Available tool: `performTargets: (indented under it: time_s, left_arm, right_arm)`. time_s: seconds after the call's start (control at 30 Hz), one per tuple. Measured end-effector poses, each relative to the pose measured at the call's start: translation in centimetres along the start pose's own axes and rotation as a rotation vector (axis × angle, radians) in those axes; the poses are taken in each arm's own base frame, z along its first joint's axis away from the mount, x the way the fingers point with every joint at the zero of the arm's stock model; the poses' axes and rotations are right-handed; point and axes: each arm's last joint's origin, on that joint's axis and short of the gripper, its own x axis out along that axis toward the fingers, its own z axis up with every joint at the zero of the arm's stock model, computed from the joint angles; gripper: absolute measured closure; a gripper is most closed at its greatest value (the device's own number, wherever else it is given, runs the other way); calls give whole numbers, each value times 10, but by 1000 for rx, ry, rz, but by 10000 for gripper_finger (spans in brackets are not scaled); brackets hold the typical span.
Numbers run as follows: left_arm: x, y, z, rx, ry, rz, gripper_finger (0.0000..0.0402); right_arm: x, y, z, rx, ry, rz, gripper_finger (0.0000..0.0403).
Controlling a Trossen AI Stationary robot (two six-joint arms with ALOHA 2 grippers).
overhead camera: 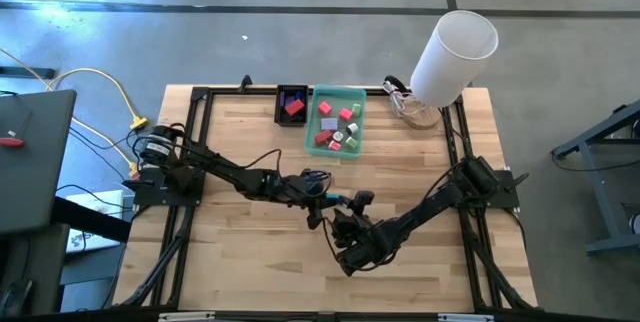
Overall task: Pick & Place Office items
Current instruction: Put the light blue digital clock into the black bin
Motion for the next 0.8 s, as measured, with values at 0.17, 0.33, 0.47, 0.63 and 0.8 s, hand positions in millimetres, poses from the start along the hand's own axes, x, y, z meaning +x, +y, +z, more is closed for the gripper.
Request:
performTargets:
  time_s: [0.17,0.33,0.47,0.63,0.8]
  left_arm:
    - [0,0,0,11,0,1,352]
    - [0,2,0,21,6,14,352]
    - [0,3,0,21,7,21,352]
    - [-1,5,0,20,38,10,352]
    - [-3,8,3,16,62,13,352]
  right_arm:
    - [0,1,0,-28,11,22,171]
    - [-7,5,-3,-72,10,52,170]
    - [-20,10,-6,-98,-25,49,178]
    - [-35,13,-14,-174,-51,23,190]
    - [-49,16,-20,-224,-94,-9,201]
